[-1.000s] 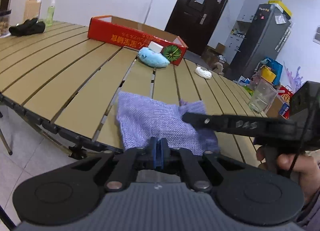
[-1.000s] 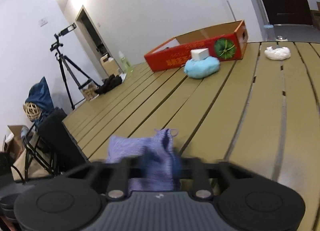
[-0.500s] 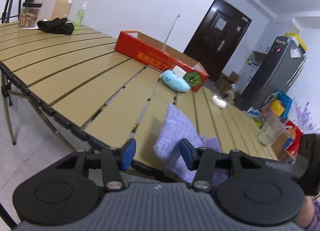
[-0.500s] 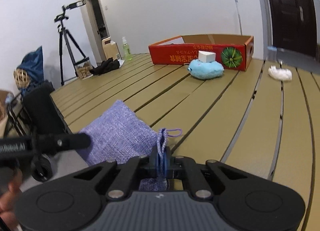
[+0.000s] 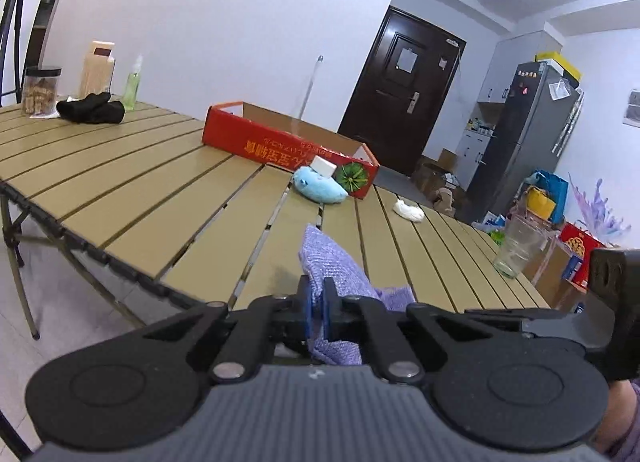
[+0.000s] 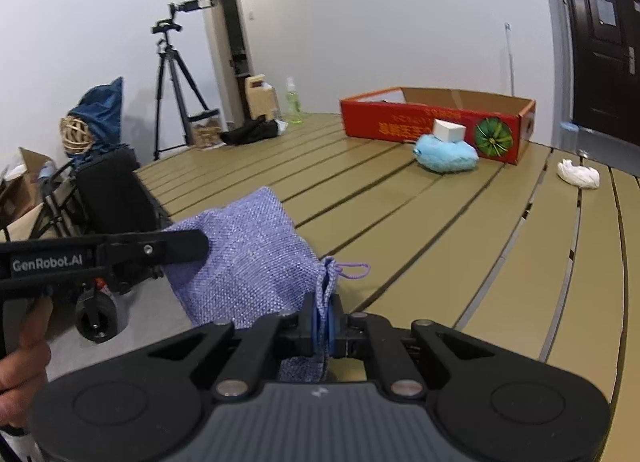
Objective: Collect trash
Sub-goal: 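Carry the purple pouch down into the black bin and open the left gripper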
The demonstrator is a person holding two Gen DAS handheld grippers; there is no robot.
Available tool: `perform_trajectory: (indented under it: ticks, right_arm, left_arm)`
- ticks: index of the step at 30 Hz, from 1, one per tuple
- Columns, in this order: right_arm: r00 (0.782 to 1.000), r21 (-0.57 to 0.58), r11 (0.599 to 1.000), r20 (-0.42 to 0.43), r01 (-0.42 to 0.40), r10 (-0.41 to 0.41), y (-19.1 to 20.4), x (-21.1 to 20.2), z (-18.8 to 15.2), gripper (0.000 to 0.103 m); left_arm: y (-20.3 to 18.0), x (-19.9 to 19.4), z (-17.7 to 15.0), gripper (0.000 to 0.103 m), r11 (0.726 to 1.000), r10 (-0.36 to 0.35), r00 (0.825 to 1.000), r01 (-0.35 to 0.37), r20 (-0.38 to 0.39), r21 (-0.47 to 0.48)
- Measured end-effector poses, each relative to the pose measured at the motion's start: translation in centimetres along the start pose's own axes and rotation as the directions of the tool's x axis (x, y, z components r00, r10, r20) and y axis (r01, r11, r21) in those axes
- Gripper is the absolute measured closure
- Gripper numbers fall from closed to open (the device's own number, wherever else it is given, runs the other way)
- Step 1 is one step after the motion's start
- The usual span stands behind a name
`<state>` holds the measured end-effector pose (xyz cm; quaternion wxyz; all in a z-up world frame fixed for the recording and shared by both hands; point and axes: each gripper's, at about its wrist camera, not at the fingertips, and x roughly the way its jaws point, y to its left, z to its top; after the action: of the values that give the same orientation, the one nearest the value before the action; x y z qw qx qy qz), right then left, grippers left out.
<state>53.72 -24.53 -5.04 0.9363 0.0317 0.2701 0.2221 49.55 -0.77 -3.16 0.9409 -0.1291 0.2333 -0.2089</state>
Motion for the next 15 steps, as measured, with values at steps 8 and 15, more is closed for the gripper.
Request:
perform_trajectory:
  ticks: [8,15]
  right_arm:
    - [0.992,-0.130,0.987,-0.098,-0.091,0.079,3.9,-1.8,-2.8,0.098]
    - [0.965,-0.258,0.963,-0.263,-0.076,0.006,6.5,1.6,-6.0,0.098]
  left_arm:
    - [0.9,-3.3,-3.6,0.098,1.000,-0.001,0.997,0.001,-0.077,-0.004]
    - [2.4,1.3,-6.6,0.097,0.990,0.139,0.934,-0.130,-0.330,0.050]
